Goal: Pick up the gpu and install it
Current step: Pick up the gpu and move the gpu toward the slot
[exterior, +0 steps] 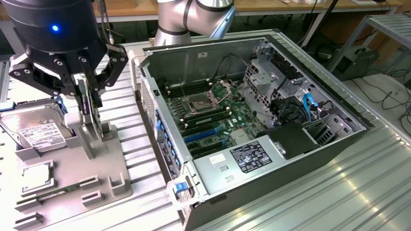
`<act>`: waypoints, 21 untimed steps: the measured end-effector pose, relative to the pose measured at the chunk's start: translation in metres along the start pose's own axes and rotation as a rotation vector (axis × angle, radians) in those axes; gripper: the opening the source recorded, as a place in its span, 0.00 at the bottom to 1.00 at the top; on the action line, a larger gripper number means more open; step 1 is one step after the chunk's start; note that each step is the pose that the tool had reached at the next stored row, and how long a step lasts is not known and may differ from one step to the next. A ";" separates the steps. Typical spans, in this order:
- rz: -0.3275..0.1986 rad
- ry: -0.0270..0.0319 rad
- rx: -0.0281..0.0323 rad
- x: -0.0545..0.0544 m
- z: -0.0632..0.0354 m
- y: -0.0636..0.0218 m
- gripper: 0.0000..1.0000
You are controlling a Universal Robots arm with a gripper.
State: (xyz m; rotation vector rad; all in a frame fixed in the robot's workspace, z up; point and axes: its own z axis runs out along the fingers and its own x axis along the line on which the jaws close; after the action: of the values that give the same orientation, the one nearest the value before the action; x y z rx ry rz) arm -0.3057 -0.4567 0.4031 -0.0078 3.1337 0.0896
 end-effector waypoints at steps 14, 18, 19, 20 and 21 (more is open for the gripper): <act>0.000 0.0000 -0.0029 0.000 -0.0563 0.0032 0.27; 0.000 -0.0001 -0.0059 0.000 -0.0702 0.0040 0.27; 0.000 0.0000 -0.0061 0.000 -0.0734 0.0042 0.27; 0.000 0.0001 -0.0065 -0.001 -0.0772 0.0044 0.27; 0.000 0.0000 -0.0069 -0.001 -0.0801 0.0046 0.27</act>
State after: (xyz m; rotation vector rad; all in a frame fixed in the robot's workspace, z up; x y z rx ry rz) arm -0.3057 -0.4567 0.4833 -0.0077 3.1334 0.1004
